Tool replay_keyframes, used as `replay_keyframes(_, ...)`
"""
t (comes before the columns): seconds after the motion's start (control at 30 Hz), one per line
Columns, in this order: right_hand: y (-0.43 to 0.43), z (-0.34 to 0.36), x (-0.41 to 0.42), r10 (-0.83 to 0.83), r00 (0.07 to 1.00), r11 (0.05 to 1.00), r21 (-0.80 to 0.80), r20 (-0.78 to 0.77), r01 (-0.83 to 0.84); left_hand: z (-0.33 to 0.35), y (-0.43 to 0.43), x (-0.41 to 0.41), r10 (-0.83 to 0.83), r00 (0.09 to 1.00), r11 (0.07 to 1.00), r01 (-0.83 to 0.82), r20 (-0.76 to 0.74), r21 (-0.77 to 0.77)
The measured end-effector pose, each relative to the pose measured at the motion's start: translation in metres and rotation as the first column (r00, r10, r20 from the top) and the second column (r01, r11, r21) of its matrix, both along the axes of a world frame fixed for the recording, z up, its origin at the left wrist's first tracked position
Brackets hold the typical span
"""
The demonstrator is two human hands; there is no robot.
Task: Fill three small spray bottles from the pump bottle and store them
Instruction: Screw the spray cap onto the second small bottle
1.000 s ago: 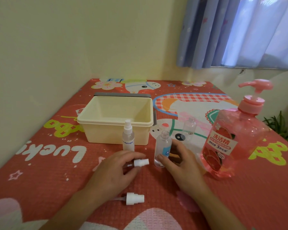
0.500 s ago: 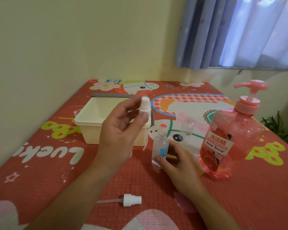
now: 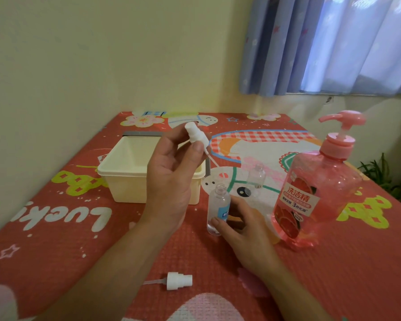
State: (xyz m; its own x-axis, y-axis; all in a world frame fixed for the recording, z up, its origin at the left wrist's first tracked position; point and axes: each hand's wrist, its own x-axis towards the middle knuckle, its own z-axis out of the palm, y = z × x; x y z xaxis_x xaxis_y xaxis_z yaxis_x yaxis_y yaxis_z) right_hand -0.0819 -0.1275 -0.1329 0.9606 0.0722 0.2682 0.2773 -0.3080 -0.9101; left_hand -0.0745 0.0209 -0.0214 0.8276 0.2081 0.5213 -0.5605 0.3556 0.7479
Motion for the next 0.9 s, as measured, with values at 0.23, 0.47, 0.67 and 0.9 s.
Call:
replay_keyframes(0.23,-0.001,-0.001,0.001,0.002,1.000,1.000,-0.012,0.001,-0.002,-0.007,-0.001,0.003,0.007,1.000,0.999,-0.006,-0.020,0.044)
replay_keyframes(0.47,-0.001,-0.002,0.001,0.003,1.000,1.000,-0.013,0.014,-0.003,-0.004,0.002,0.001,0.021,1.000,1.000,-0.021,0.023,-0.010)
replay_keyframes(0.67,-0.001,-0.002,0.002,0.005,1.000,1.000,-0.005,0.015,-0.005,-0.003,0.003,0.001,0.049,0.998,0.998,-0.050,0.024,0.030)
replay_keyframes(0.9,0.000,0.000,0.000,0.014,1.000,1.000,0.014,0.022,-0.015,-0.021,0.002,0.005,0.031,0.998,0.980,-0.019,-0.058,0.196)
